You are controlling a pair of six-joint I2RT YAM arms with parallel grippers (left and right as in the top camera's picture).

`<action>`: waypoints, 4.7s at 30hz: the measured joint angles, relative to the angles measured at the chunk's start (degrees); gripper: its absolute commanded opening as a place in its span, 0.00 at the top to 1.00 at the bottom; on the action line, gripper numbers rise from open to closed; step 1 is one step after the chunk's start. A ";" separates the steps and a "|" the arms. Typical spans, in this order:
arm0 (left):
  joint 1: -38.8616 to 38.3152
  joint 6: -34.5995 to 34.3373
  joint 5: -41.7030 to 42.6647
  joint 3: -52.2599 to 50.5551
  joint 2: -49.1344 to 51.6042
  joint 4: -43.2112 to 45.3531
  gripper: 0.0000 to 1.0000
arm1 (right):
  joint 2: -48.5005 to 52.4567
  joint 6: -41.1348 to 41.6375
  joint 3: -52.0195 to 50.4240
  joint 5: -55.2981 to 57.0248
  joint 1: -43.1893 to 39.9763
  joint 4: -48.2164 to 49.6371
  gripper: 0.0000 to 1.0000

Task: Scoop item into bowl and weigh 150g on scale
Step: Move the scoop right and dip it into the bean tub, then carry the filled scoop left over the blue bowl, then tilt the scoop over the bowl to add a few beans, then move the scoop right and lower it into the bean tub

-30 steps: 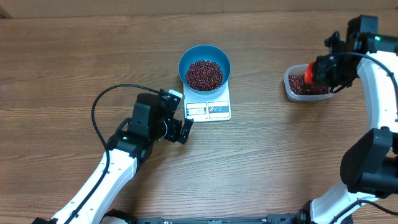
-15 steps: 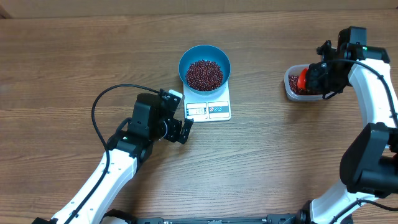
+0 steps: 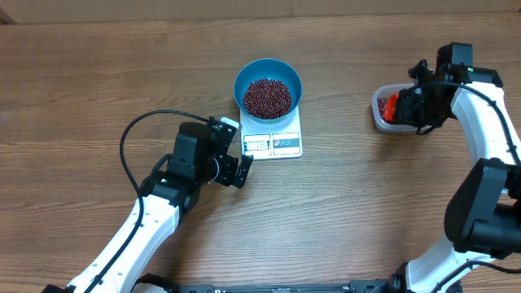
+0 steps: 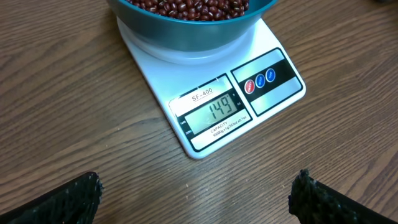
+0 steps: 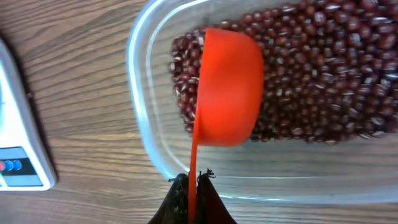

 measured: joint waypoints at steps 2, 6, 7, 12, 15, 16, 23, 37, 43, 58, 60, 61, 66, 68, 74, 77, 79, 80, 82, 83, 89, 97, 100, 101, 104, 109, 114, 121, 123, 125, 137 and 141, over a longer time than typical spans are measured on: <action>0.00 0.00 -0.02 0.00 0.00 0.00 0.00 | 0.00 -0.44 0.00 -1.01 0.00 -0.24 0.96; 0.00 0.00 -0.02 0.00 0.00 0.00 0.00 | 0.00 -0.96 0.00 -1.68 0.00 -0.31 0.96; 0.00 0.00 -0.02 0.00 0.00 0.00 0.00 | 0.00 -1.01 0.00 -1.81 0.00 -0.28 0.96; 0.00 0.00 -0.02 0.00 0.00 0.00 0.00 | 0.00 -1.03 0.02 -2.05 -0.22 -0.22 0.96; 0.00 0.00 -0.02 0.00 0.00 0.00 0.00 | 0.00 -0.94 0.44 -2.36 -1.33 -1.16 0.96; 0.00 0.02 -0.02 0.00 0.00 0.00 0.00 | 0.00 -0.96 1.07 -2.47 -2.08 -2.14 0.96; 0.00 0.02 -0.02 0.00 0.00 0.00 0.00 | 0.00 -2.47 7.08 -7.43 -6.67 -7.43 0.96; 0.00 0.00 -0.02 0.00 0.00 0.00 0.00 | 0.00 -10.03 11.93 -28.37 -3.21 -11.91 0.96; 0.00 0.02 -0.02 0.00 0.00 0.00 0.01 | 0.00 -6.69 12.02 -28.70 7.89 -5.09 0.96; 0.00 0.00 -0.02 0.00 0.00 0.00 0.00 | 0.00 0.72 12.04 -8.11 29.92 4.42 0.96; 0.00 0.00 -0.02 0.00 0.00 -0.02 0.00 | 0.00 0.74 12.04 -2.78 32.22 5.44 0.96; 0.00 0.00 -0.02 0.00 0.00 0.00 0.01 | 0.00 0.72 12.04 -1.73 32.81 5.70 0.96; 0.00 0.00 -0.02 0.00 0.00 0.00 0.00 | 0.00 0.72 12.04 9.07 37.22 7.45 0.96; 0.00 0.00 -0.02 0.00 0.00 -0.02 0.00 | 0.00 0.70 12.04 13.27 38.14 7.98 0.96; 0.00 0.00 -0.02 0.00 0.00 0.00 0.00 | 0.00 0.31 12.04 17.03 38.40 8.31 0.96; 0.00 0.02 -0.02 0.00 0.00 0.00 0.00 | 0.00 -0.22 12.04 17.75 38.40 8.28 0.96; 0.00 0.00 -0.02 0.00 0.00 0.00 0.00 | 0.00 -0.42 12.04 17.88 38.40 8.26 0.96; 0.00 0.00 -0.02 0.00 0.00 0.00 0.00 | 0.00 -0.44 12.04 17.90 38.40 8.28 0.96; 0.00 0.00 -0.02 0.00 0.00 0.00 0.00 | 0.00 -0.55 12.04 17.68 38.40 8.28 0.96; 0.00 0.00 -0.02 0.00 0.00 0.00 0.00 | 0.00 -0.59 12.04 17.66 38.40 8.33 0.96; 0.00 0.00 -0.02 0.00 0.00 0.00 0.00 | 0.00 -0.79 12.04 17.55 38.40 8.35 0.96; 0.00 0.00 -0.02 0.00 0.00 0.00 0.01 | 0.00 -0.85 12.04 17.53 38.40 8.35 0.96; 0.00 0.00 0.00 0.00 0.00 0.00 0.00 | 0.00 -0.83 12.04 17.53 38.40 8.33 0.96; 0.00 0.00 -0.02 0.00 0.00 0.00 0.00 | 0.00 -1.03 12.04 17.51 38.40 8.31 0.96; 0.00 0.00 -0.02 0.00 0.00 0.00 0.00 | 0.00 -1.77 12.04 17.53 38.40 8.33 0.96; 0.00 0.00 -0.02 0.00 0.00 0.00 0.00 | 0.00 -2.32 12.04 17.53 38.40 8.35 0.96; 0.00 0.00 0.00 0.00 0.00 0.00 0.00 | 0.00 -2.32 12.04 17.51 38.40 8.26 0.96; 0.00 0.00 -0.02 0.00 0.00 0.00 0.01 | 0.00 -2.32 12.04 11.41 37.81 7.89 0.96; 0.00 0.00 -0.02 0.00 0.00 0.00 0.00 | 0.00 -2.23 12.04 8.22 36.92 7.80 0.96; 0.00 0.00 -0.02 0.00 0.00 -0.02 0.01 | 0.00 -2.05 12.04 4.79 35.52 7.74 0.96; 0.00 0.00 -0.02 0.00 0.00 0.00 0.00 | 0.00 -0.74 12.04 -28.70 19.65 7.74 0.96; 0.00 0.00 -0.02 0.00 0.00 0.00 0.00 | -0.07 -0.81 12.04 -36.02 12.70 6.23 0.96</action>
